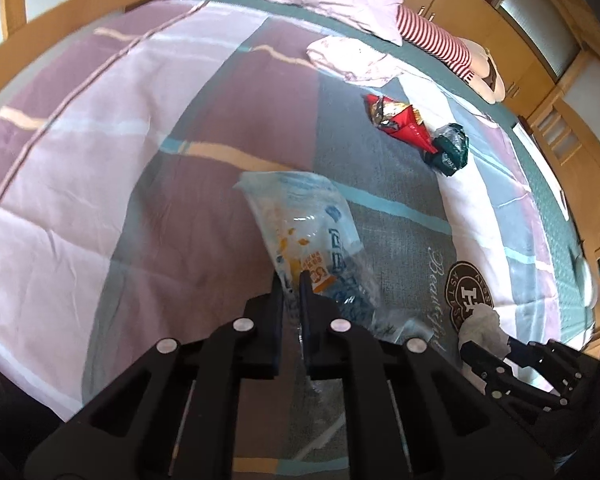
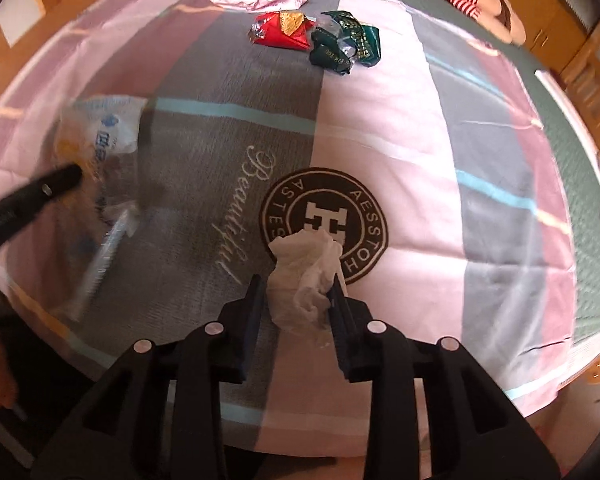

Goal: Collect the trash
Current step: 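Carry the clear bag and tissue to the wastebasket and open both grippers over it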

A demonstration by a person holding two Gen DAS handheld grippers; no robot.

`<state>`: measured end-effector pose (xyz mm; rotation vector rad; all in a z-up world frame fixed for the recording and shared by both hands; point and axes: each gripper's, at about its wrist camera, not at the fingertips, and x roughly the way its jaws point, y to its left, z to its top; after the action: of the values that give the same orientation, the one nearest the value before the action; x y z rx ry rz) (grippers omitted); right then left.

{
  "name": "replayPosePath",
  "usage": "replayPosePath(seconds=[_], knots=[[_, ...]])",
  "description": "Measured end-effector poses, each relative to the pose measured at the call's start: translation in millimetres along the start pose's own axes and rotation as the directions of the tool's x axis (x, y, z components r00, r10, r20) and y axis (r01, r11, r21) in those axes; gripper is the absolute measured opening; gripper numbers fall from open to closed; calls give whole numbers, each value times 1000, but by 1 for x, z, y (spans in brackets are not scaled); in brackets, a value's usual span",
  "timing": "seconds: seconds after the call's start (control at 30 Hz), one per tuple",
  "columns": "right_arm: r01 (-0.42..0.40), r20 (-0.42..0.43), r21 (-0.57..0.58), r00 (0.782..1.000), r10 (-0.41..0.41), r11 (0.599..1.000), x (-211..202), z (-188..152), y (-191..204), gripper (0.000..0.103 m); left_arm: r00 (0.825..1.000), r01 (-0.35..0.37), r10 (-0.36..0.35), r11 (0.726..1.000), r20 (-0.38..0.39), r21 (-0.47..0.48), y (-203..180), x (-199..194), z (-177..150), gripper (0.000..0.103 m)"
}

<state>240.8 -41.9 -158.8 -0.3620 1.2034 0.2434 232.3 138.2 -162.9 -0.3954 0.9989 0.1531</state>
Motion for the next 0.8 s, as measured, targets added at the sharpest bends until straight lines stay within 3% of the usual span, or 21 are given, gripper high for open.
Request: replayPosePath(seconds=[0.07,0.13,0.23,0.37,0.53,0.6,0.7,0.8], knots=[[14,8,0,1000,-14,1000,0,-2,-2,23,1000,-9,8,1000,16,25,-3,-4,-1,8],[-30,27,32,999,30,999,-4,-5,-7,5,999,-18,16,998,36,53,-5,-9,-3,7],[-41,82,84,996,34,996,-18,-8,-15,3,998,-18,12,996,68,87,-8,-18,-7,5],[-84,223,128,973,54,988,-59,-17,-25,3,995,1,-15,991,101,135,-14,-29,-12,4],[-139,394,135,916,76,981,-119,-44,-36,3,984,69,-91,987,154,145,-13,-47,-17,3],[-172,443,143,892,93,975,-142,-59,-41,3,963,178,-198,977,181,121,-6,-61,-19,3],[-223,494,146,860,124,964,-170,-82,-53,3,914,319,-329,944,237,79,8,-85,-26,3],[-235,519,154,846,124,960,-188,-108,-64,3,896,343,-348,937,277,69,12,-110,-42,3]])
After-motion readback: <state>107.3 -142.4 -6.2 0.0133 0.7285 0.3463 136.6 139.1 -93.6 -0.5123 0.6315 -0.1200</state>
